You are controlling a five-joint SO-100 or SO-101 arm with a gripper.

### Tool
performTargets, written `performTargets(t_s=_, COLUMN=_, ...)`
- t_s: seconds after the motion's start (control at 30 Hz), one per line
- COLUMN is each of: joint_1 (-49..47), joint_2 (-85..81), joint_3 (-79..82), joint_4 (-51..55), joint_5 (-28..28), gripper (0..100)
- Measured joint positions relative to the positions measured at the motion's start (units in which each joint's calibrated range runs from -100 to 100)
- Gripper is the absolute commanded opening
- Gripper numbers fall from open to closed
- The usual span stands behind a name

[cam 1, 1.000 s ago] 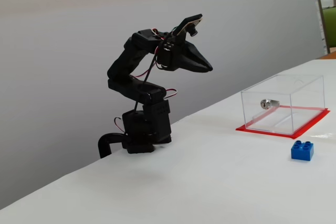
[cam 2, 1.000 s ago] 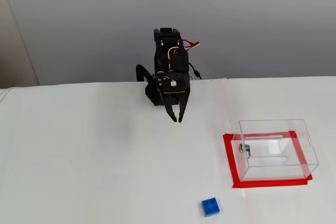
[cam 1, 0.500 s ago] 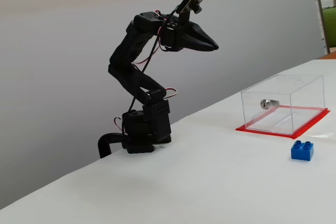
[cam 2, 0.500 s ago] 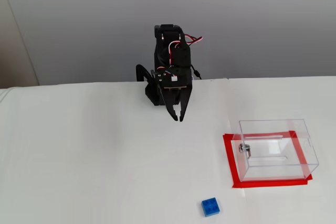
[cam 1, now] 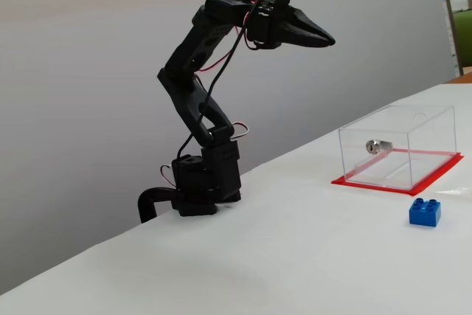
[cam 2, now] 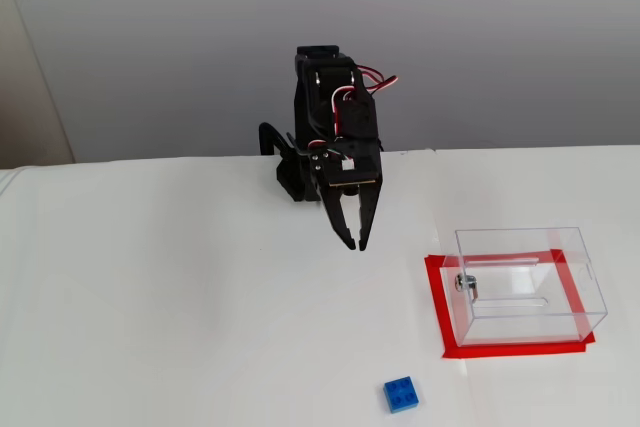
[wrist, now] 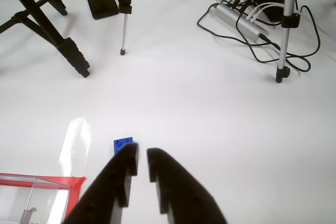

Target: Pick the blue lego brick and place it into the transparent box

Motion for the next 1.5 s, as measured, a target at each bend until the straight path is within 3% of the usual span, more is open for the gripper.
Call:
performTargets(t_s=0.43, joint_1=0.1, joint_2=8.4, joint_3=-2.8, joint_4=0.0, joint_5=0.0, gripper=3)
performTargets(t_s=0.6, joint_1=0.1, joint_2=9.5, joint_3=-2.9, joint_4=1.3, joint_5=0.0, gripper=20)
performTargets(t_s=0.73, joint_1=0.0, joint_2=10.4, joint_3=-2.9, joint_4=4.0, joint_5=0.0, gripper=26)
performTargets(t_s=0.97, joint_1=-1.0, joint_2=12.9, joint_3=-2.9, joint_4=5.2, joint_5=0.0, gripper=28)
performTargets(t_s=1.5, joint_1=-8.3, joint_2=19.6, joint_3=3.1, joint_4=-3.6, joint_5=-0.1, gripper=27)
